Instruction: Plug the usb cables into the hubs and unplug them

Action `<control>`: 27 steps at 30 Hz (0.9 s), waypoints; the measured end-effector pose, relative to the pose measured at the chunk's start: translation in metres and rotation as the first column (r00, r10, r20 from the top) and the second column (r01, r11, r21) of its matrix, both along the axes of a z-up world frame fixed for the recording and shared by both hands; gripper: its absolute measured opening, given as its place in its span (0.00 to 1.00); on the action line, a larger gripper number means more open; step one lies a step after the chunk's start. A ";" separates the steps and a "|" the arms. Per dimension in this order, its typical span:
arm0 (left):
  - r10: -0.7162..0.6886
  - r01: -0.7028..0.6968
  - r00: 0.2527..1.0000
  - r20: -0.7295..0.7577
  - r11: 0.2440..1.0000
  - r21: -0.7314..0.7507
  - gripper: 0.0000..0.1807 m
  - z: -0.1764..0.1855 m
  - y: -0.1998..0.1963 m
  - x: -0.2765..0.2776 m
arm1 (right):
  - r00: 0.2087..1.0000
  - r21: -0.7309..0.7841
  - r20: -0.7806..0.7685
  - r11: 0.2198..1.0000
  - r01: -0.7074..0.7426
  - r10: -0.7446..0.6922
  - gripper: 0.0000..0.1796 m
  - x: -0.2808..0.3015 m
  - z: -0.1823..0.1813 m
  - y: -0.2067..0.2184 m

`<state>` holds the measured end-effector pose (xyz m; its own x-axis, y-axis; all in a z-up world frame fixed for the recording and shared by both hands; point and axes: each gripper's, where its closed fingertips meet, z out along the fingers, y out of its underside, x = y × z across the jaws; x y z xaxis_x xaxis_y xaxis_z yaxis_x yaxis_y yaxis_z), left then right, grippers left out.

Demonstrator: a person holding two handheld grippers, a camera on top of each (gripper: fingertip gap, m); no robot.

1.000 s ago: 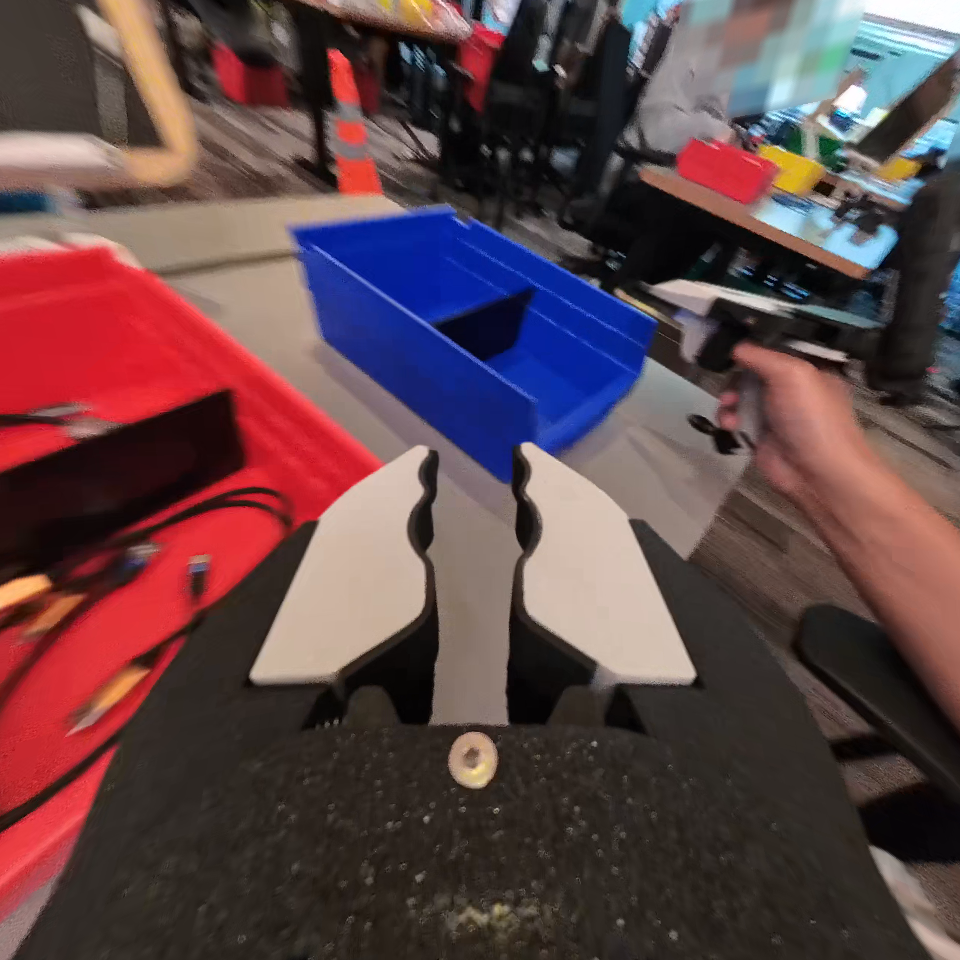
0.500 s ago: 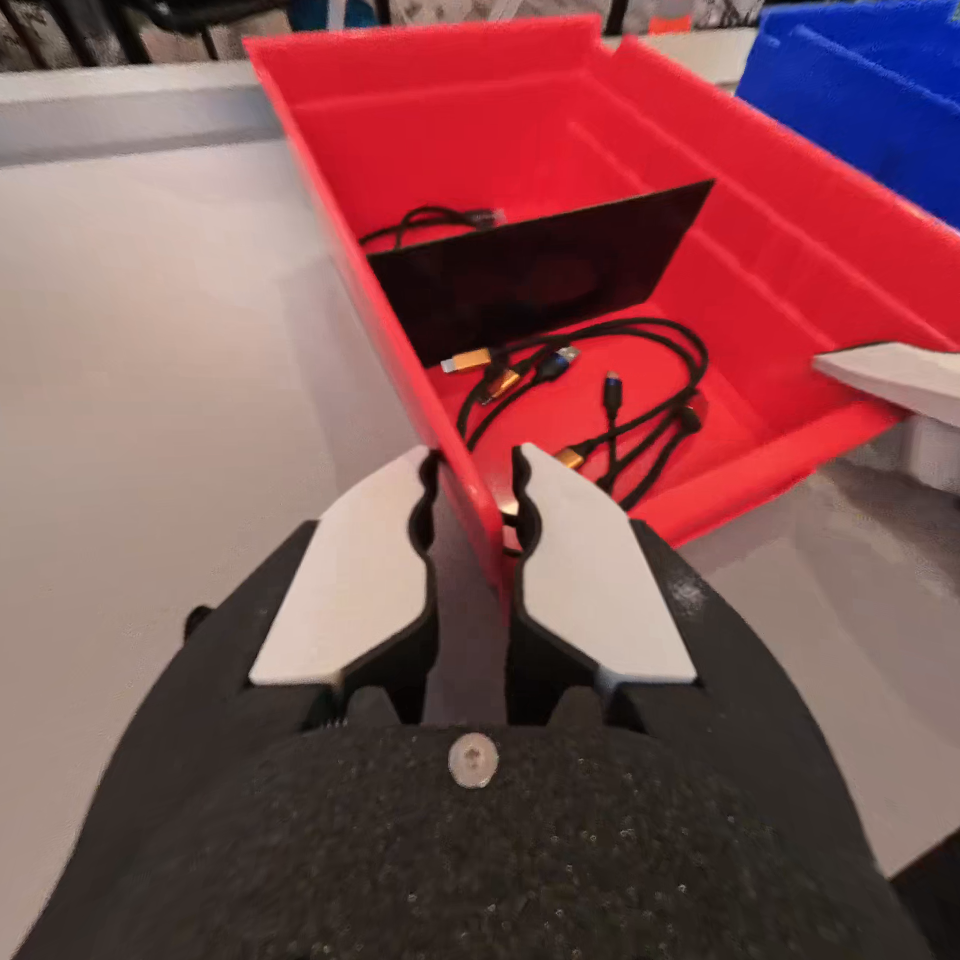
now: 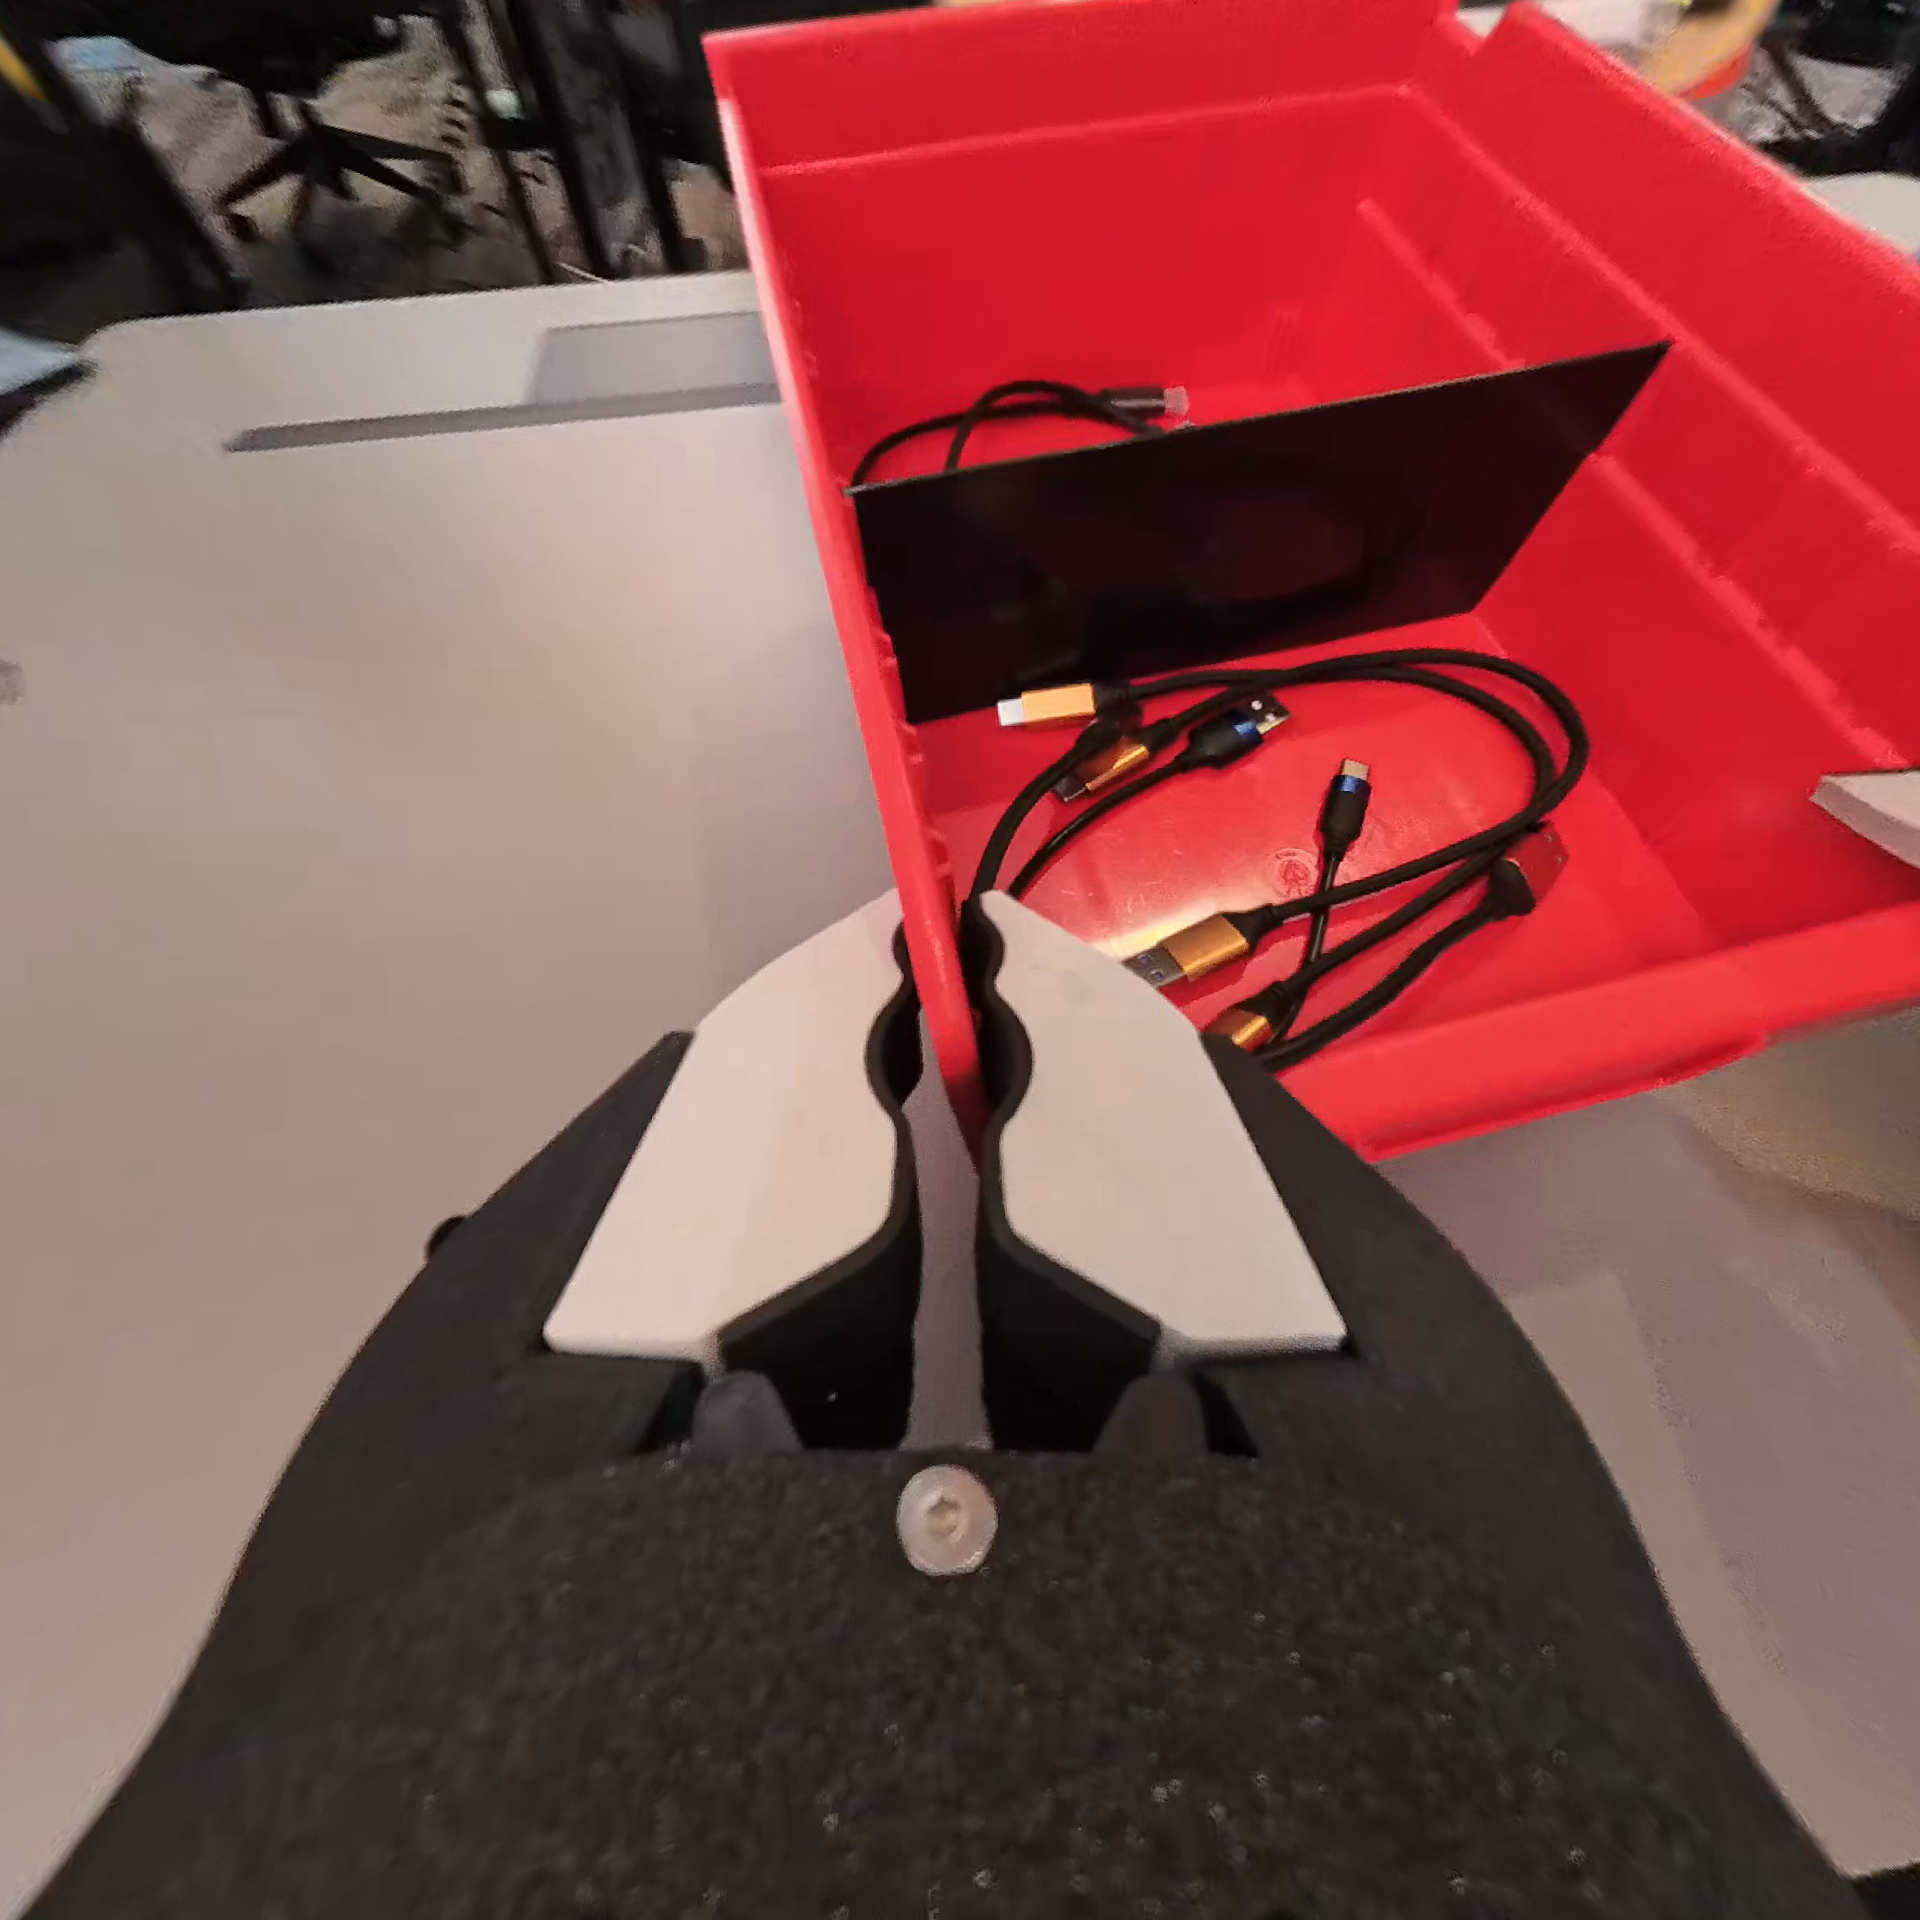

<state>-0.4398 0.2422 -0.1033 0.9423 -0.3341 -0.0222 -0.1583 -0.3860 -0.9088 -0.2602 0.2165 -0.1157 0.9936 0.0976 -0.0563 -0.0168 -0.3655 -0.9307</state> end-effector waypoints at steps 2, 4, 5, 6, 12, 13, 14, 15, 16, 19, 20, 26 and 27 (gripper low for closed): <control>0.034 -0.034 0.999 0.001 0.999 0.023 0.02 0.006 0.007 -0.040 | 0.999 -0.003 0.012 0.999 -0.040 0.041 0.03 -0.040 0.001 0.010; 0.060 -0.059 0.998 -0.012 0.998 0.029 0.02 0.007 0.013 -0.080 | 0.996 -0.005 0.045 0.997 -0.082 0.082 0.03 -0.080 -0.001 0.020; 0.078 -0.077 0.997 -0.010 0.997 0.019 0.02 0.005 0.015 -0.099 | 0.991 -0.010 0.073 0.994 -0.109 0.109 0.03 -0.098 -0.005 0.025; 0.099 -0.099 0.995 -0.006 0.995 0.010 0.02 0.002 0.017 -0.116 | 0.985 -0.035 0.098 0.990 -0.139 0.142 0.04 -0.115 -0.012 0.030; 0.140 -0.145 0.989 -0.055 0.984 -0.099 0.03 -0.027 0.032 -0.171 | 0.976 -0.129 0.037 0.969 -0.210 0.216 0.05 -0.168 -0.040 0.044; 0.145 -0.147 0.989 -0.027 0.985 -0.092 0.02 -0.029 0.036 -0.175 | 0.975 -0.141 0.024 0.966 -0.216 0.222 0.06 -0.171 -0.040 0.044; 0.139 -0.137 0.990 0.016 0.986 -0.094 0.02 -0.029 0.040 -0.175 | 0.974 -0.146 0.019 0.965 -0.219 0.224 0.06 -0.173 -0.040 0.044; 0.137 -0.131 0.989 0.054 0.986 -0.100 0.02 -0.029 0.044 -0.176 | 0.969 -0.155 0.011 0.957 -0.244 0.248 0.07 -0.176 -0.040 0.044; 0.144 -0.136 0.987 0.077 0.986 -0.100 0.02 -0.028 0.047 -0.178 | 0.960 -0.169 -0.005 0.945 -0.278 0.281 0.08 -0.179 -0.040 0.042; 0.172 -0.164 0.979 0.114 0.983 -0.080 0.02 -0.026 0.049 -0.180 | 0.924 -0.204 -0.087 0.901 -0.382 0.372 0.10 -0.183 -0.038 0.031; 0.177 -0.170 0.978 0.114 0.983 -0.070 0.02 -0.025 0.048 -0.180 | 0.905 -0.199 -0.113 0.883 -0.424 0.409 0.10 -0.183 -0.033 0.024; 0.222 -0.232 0.971 0.087 0.964 0.129 0.20 0.020 0.035 -0.178 | 0.786 -0.125 -0.102 0.776 -0.619 0.610 0.14 -0.138 0.004 -0.030; 0.224 -0.237 0.971 0.086 0.951 0.197 0.22 0.033 0.031 -0.175 | 0.783 -0.116 -0.063 0.775 -0.621 0.619 0.14 -0.121 0.010 -0.035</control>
<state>-0.6148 0.2736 -0.0700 0.9948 -0.1017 -0.0065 -0.0279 -0.2104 -0.9772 -0.3808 0.1814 -0.1056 0.7190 0.6829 -0.1294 0.2356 -0.4146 -0.8790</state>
